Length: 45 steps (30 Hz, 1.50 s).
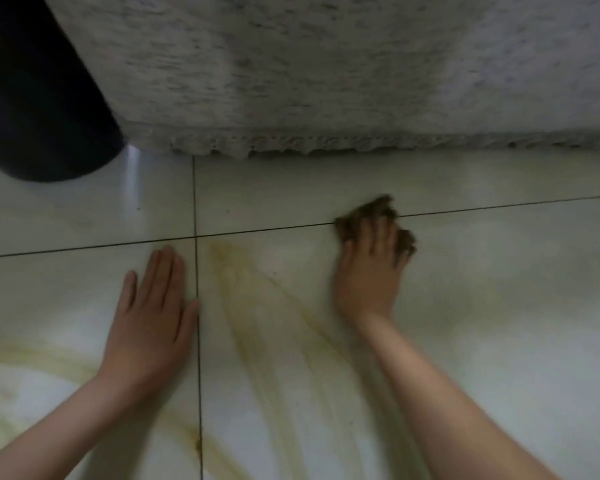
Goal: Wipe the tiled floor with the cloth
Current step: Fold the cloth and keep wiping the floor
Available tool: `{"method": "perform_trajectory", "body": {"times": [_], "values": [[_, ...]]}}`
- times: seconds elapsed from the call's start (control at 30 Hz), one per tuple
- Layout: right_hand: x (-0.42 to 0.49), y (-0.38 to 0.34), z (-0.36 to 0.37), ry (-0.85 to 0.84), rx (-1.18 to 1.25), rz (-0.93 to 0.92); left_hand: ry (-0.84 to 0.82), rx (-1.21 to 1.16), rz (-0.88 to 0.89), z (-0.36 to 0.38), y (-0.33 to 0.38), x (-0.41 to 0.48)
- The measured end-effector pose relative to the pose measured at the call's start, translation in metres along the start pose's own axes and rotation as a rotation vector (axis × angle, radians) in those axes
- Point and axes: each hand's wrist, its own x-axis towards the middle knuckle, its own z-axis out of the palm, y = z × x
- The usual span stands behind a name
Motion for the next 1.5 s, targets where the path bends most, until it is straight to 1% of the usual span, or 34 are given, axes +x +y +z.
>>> {"method": "perform_trajectory", "body": {"times": [0.1, 0.17, 0.23, 0.27, 0.3, 0.33, 0.37, 0.43, 0.47, 0.5, 0.53, 0.57, 0.6, 0.63, 0.7, 0.8, 0.87, 0.9, 0.93, 1.0, 1.07, 1.13, 1.17, 1.2, 1.23, 1.3, 1.37, 1.4, 1.43, 1.47, 1.5], "values": [[-0.068, -0.061, 0.018, -0.119, -0.02, -0.406, 0.005, 0.022, 0.005, 0.002, -0.004, -0.002], [-0.095, -0.076, 0.018, -0.233, -0.006, -0.71, 0.01, 0.031, 0.01, 0.001, -0.004, -0.002], [-0.074, -0.066, 0.008, -0.423, 0.04, -0.996, 0.016, 0.028, 0.012, 0.001, -0.003, -0.003], [-0.051, -0.052, 0.001, -0.473, 0.052, -1.101, 0.021, 0.018, 0.01, 0.001, -0.003, -0.003], [-0.026, -0.037, -0.006, -0.467, 0.049, -1.148, 0.028, 0.006, 0.004, 0.001, -0.002, -0.004], [0.002, -0.021, -0.013, -0.433, 0.047, -1.116, 0.037, -0.002, -0.001, 0.001, -0.002, -0.003], [0.03, -0.003, -0.019, -0.39, 0.061, -1.008, 0.046, -0.003, 0.0, 0.002, -0.002, -0.003], [0.076, 0.024, -0.026, -0.272, 0.079, -0.73, 0.066, 0.004, 0.005, 0.003, -0.002, -0.002], [0.09, 0.027, -0.024, -0.205, 0.064, -0.561, 0.073, 0.009, 0.007, 0.004, -0.002, -0.002], [0.097, 0.023, -0.016, -0.14, 0.022, -0.352, 0.075, 0.014, 0.011, 0.004, -0.002, -0.002], [0.097, 0.009, -0.007, -0.094, -0.016, -0.19, 0.075, 0.016, 0.013, 0.005, -0.002, -0.002], [0.09, -0.01, 0.002, -0.061, -0.049, -0.133, 0.076, 0.013, 0.014, 0.005, -0.002, -0.002], [0.078, -0.03, 0.01, -0.033, -0.065, -0.175, 0.078, 0.005, 0.015, 0.005, -0.002, -0.002], [0.061, -0.051, 0.019, -0.015, -0.064, -0.292, 0.079, -0.007, 0.016, 0.005, -0.003, -0.002], [0.017, -0.09, 0.031, -0.074, -0.004, -0.583, 0.084, -0.033, 0.012, 0.004, -0.003, -0.003], [-0.043, -0.112, 0.028, -0.368, 0.057, -1.042, 0.104, -0.112, -0.032, 0.001, -0.002, -0.004], [-0.025, -0.103, 0.018, -0.49, 0.088, -1.267, 0.11, -0.151, -0.05, 0.0, -0.003, -0.003], [-0.003, -0.098, 0.014, -0.495, 0.087, -1.309, 0.113, -0.152, -0.048, 0.001, -0.004, -0.003], [0.02, -0.095, 0.011, -0.485, 0.076, -1.282, 0.112, -0.146, -0.044, 0.001, -0.004, -0.002], [0.07, -0.092, 0.008, -0.408, 0.03, -1.08, 0.107, -0.132, -0.039, 0.003, -0.005, -0.001], [0.097, -0.095, 0.015, -0.341, -0.095, -0.879, 0.112, -0.122, -0.041, 0.003, -0.005, -0.001], [0.086, -0.106, 0.024, -0.293, -0.153, -0.74, 0.108, -0.11, -0.04, 0.004, -0.006, 0.0], [0.068, -0.109, 0.027, -0.273, -0.159, -0.71, 0.105, -0.104, -0.036, 0.004, -0.006, 0.0], [0.046, -0.109, 0.028, -0.266, -0.151, -0.732, 0.102, -0.099, -0.035, 0.003, -0.006, 0.0], [0.019, -0.107, 0.026, -0.276, -0.117, -0.806, 0.097, -0.093, -0.036, 0.002, -0.006, -0.001], [-0.037, -0.091, 0.017, -0.342, -0.033, -1.022, 0.077, -0.071, -0.042, 0.0, -0.004, -0.001], [-0.072, -0.07, 0.005, -0.469, -0.048, -1.224, 0.062, -0.05, -0.042, -0.002, -0.004, -0.001], [-0.068, -0.063, 0.002, -0.519, -0.062, -1.325, 0.059, -0.042, -0.039, -0.002, -0.004, -0.002], [-0.052, -0.06, 0.002, -0.526, -0.052, -1.427, 0.062, -0.043, -0.035, -0.002, -0.004, -0.002], [-0.033, -0.062, 0.004, -0.5, -0.056, -1.494, 0.069, -0.052, -0.035, -0.003, -0.004, -0.001], [-0.012, -0.069, 0.006, -0.466, -0.079, -1.505, 0.073, -0.064, -0.041, -0.003, -0.003, -0.001]]}}
